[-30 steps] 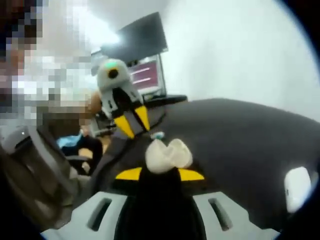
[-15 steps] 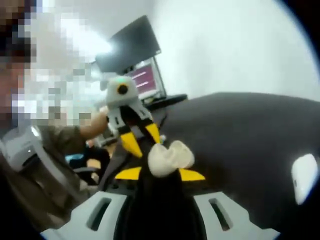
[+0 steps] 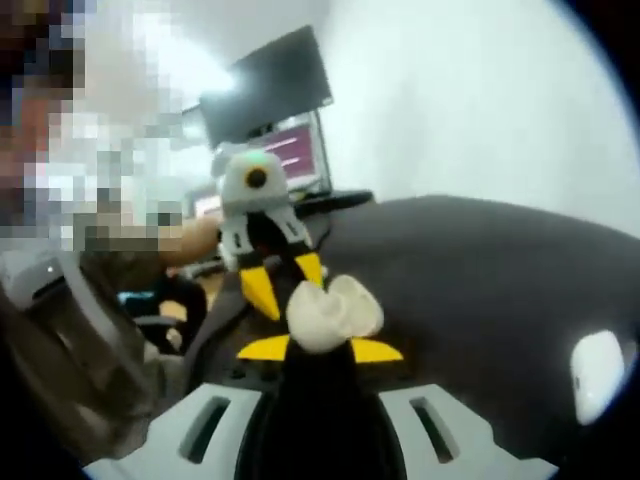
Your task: Pick up three earphones and place each one into its charging case using tactile feedback, ensure that each earphone is properly inserted and securely positioned inside the case.
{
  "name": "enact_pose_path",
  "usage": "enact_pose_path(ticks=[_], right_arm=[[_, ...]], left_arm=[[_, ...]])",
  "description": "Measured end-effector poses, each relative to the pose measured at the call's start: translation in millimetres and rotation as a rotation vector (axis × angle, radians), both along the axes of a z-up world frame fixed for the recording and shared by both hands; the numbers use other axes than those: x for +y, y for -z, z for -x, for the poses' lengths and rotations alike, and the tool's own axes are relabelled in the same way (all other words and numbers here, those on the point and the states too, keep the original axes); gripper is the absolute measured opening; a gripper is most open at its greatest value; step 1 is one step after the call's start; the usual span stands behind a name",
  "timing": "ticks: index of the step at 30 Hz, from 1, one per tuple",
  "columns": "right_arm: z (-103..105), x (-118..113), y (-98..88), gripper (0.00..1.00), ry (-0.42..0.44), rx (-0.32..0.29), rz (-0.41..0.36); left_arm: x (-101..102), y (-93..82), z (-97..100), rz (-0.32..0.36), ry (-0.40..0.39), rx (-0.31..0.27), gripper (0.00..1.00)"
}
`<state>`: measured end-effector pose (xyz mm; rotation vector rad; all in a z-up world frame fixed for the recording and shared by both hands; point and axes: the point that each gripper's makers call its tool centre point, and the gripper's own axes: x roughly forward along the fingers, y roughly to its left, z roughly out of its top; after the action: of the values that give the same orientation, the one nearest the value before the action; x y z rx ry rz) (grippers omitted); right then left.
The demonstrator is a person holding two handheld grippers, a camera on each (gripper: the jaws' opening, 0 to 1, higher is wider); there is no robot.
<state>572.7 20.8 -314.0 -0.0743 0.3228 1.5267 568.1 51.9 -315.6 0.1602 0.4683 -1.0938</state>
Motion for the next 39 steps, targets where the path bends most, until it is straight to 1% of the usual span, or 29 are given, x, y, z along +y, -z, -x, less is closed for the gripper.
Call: enact_pose_path(ticks=[1, 2, 3, 5, 7, 8, 10, 12, 14, 16, 18, 19, 20, 22, 27, 31, 34, 36, 37, 39], right_arm=[[0.7, -0.3, 0.1, 0.22, -0.001, -0.01, 0.003], [1.1, -0.8, 0.2, 0.22, -0.005, -0.035, 0.006], [0.0, -1.2, 0.0, 0.22, -0.008, -0.077, 0.008], [2.2, -1.6, 0.1, 0.22, -0.017, -0.136, 0.013], [3.0, -1.6, -0.8, 0.22, -0.026, -0.19, 0.014], [3.7, -1.6, -0.9, 0.22, -0.034, -0.228, 0.018], [5.8, -1.2, -1.0, 0.22, -0.044, -0.271, 0.017], [6.6, -1.3, -1.3, 0.22, -0.05, -0.294, 0.018], [6.0, -1.6, -2.0, 0.22, -0.052, -0.287, 0.015], [9.5, -1.5, -5.9, 0.23, -0.059, -0.218, -0.014], [13.3, -1.5, -11.0, 0.25, -0.071, -0.144, -0.049], [13.9, -1.7, -11.9, 0.26, -0.076, -0.114, -0.056], [13.3, -1.9, -12.7, 0.27, -0.078, -0.11, -0.059], [14.3, -1.1, -12.5, 0.27, -0.08, -0.109, -0.061], [19.7, -0.4, -14.8, 0.27, -0.104, -0.147, -0.074], [20.4, 2.4, -10.2, 0.27, -0.114, -0.155, -0.052], [19.9, 2.9, -10.0, 0.26, -0.117, -0.167, -0.051], [17.5, 5.4, -7.0, 0.25, -0.098, -0.169, -0.036], [15.0, 6.4, -4.4, 0.24, -0.083, -0.179, -0.02], [14.5, 6.4, -3.8, 0.23, -0.081, -0.174, -0.014]], left_arm=[[-0.6, -1.0, 0.1, 0.006, 0.006, -0.004, 0.19], [-0.1, -2.9, 0.0, 0.018, 0.01, -0.005, 0.19], [-1.3, -6.2, 0.3, 0.051, 0.012, 0.012, 0.18], [-3.4, -11.9, 1.5, 0.109, 0.012, 0.039, 0.18], [-2.8, -12.6, -0.1, 0.118, 0.006, 0.043, 0.18], [-3.3, -12.5, 0.3, 0.12, 0.005, 0.043, 0.17], [-5.3, -10.4, 1.7, 0.115, 0.006, 0.032, 0.16], [-7.1, -8.6, 3.8, 0.111, 0.013, 0.02, 0.16], [-8.5, -7.9, 6.2, 0.111, 0.029, -0.002, 0.16], [-9.5, -6.2, 8.5, 0.102, 0.046, -0.028, 0.16], [-10.3, -2.8, 9.5, 0.085, 0.055, -0.04, 0.16], [-10.2, -1.5, 9.9, 0.068, 0.063, -0.058, 0.16], [-10.6, -1.1, 10.2, 0.061, 0.068, -0.069, 0.16], [-11.0, -1.2, 10.7, 0.054, 0.075, -0.081, 0.15], [-11.8, 0.3, 12.9, 0.026, 0.095, -0.115, 0.15], [-13.2, -0.4, 13.8, 0.019, 0.111, -0.14, 0.15], [-13.4, 0.3, 11.8, 0.014, 0.117, -0.134, 0.15], [-14.9, 0.2, 11.1, 0.025, 0.116, -0.126, 0.15], [-15.3, 0.1, 10.8, 0.027, 0.115, -0.126, 0.15], [-15.9, 0.8, 9.1, 0.022, 0.109, -0.126, 0.15]])
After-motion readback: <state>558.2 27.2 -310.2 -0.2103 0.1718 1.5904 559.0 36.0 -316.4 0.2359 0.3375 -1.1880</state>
